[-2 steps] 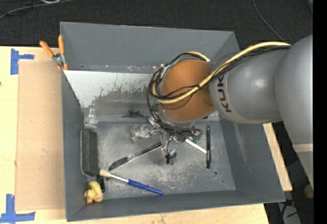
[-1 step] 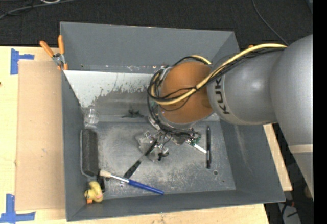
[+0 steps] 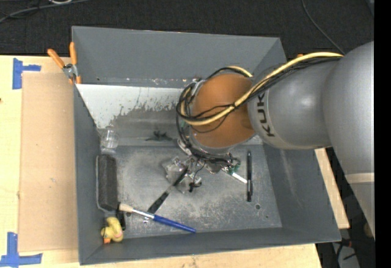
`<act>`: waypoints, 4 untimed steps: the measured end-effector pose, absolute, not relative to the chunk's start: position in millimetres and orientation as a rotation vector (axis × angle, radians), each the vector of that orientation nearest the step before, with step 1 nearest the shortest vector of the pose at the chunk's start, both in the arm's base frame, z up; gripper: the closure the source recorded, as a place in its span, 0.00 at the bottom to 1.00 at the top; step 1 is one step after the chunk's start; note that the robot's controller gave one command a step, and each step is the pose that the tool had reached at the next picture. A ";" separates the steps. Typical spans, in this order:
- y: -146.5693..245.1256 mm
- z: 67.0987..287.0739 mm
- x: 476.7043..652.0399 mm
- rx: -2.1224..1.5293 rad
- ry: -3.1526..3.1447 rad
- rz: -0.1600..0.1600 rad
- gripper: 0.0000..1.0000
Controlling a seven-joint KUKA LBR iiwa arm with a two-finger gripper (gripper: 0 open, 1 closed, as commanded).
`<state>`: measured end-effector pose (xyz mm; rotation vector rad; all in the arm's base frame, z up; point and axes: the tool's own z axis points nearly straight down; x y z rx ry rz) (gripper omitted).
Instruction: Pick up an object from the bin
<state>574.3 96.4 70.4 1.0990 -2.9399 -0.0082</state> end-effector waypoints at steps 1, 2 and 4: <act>96.7 80.8 573.3 1.096 -2.939 -0.010 1.00; 97.3 92.3 573.5 1.094 -2.942 -0.010 1.00; 97.9 156.8 573.6 1.091 -2.943 -0.011 1.00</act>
Offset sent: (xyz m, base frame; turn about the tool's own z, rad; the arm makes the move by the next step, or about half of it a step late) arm -0.0011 0.0001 0.0293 0.0012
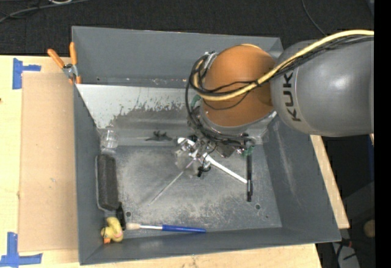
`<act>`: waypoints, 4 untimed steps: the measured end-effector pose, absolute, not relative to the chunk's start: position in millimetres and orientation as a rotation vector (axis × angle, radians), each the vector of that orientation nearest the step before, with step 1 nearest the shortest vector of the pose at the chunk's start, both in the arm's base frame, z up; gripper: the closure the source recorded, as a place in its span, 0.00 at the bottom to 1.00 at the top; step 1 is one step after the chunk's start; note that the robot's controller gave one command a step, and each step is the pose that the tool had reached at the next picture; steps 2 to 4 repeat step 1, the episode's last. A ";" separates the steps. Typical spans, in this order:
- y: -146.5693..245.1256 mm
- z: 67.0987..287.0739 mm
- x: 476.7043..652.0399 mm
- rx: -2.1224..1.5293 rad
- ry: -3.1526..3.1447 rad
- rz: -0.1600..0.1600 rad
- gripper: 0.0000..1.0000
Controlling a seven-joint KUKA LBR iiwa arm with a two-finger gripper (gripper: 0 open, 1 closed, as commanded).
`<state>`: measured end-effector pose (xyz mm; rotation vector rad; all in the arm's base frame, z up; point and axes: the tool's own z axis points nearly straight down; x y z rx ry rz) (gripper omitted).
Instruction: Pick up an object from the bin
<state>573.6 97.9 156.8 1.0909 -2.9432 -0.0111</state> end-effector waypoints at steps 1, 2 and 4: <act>97.9 177.9 573.6 1.091 -2.943 -0.011 1.00; 97.9 177.9 573.6 1.091 -2.943 -0.011 1.00; 97.9 177.9 573.6 1.091 -2.943 -0.011 1.00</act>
Offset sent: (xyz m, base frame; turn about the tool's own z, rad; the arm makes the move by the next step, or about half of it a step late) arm 0.0000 0.0000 0.0389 -0.0001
